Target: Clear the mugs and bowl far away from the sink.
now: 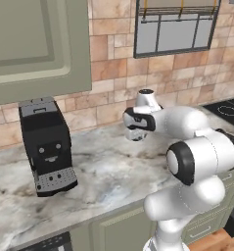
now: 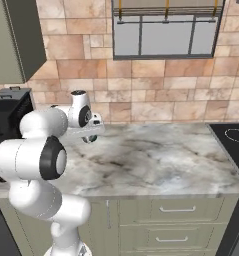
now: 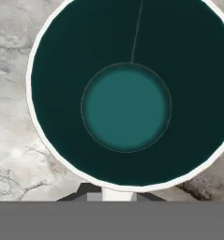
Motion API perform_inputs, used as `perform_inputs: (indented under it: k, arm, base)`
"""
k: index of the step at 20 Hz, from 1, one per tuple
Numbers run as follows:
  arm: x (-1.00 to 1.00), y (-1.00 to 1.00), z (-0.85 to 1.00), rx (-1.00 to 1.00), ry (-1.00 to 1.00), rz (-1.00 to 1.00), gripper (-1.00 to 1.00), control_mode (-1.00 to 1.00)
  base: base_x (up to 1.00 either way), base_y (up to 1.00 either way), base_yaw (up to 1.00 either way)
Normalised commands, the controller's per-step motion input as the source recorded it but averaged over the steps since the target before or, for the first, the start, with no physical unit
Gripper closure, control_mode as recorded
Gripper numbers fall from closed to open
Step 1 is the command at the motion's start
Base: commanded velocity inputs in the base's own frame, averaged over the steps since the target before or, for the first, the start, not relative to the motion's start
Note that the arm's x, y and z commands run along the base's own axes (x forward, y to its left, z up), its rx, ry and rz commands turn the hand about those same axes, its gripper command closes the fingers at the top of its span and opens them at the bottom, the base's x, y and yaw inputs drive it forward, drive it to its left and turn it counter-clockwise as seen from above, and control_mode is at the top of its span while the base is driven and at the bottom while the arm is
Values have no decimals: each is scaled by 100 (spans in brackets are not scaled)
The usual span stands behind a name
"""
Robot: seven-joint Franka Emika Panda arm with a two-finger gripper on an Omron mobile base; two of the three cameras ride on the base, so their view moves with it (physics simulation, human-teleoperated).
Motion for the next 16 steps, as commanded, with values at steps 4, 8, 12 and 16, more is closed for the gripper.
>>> perform_inputs:
  k: [4,8,12,16]
  arm:
    - [43,2,-26,0,3,0,100,-100]
    - [39,0,-35,0,0,0,100,-100]
    - [31,0,-30,0,0,0,100,-100]
    - [20,0,-33,0,0,0,100,-100]
  base:
    - [0,0,0]
    - [0,0,0]
    - [0,0,0]
    - [0,0,0]
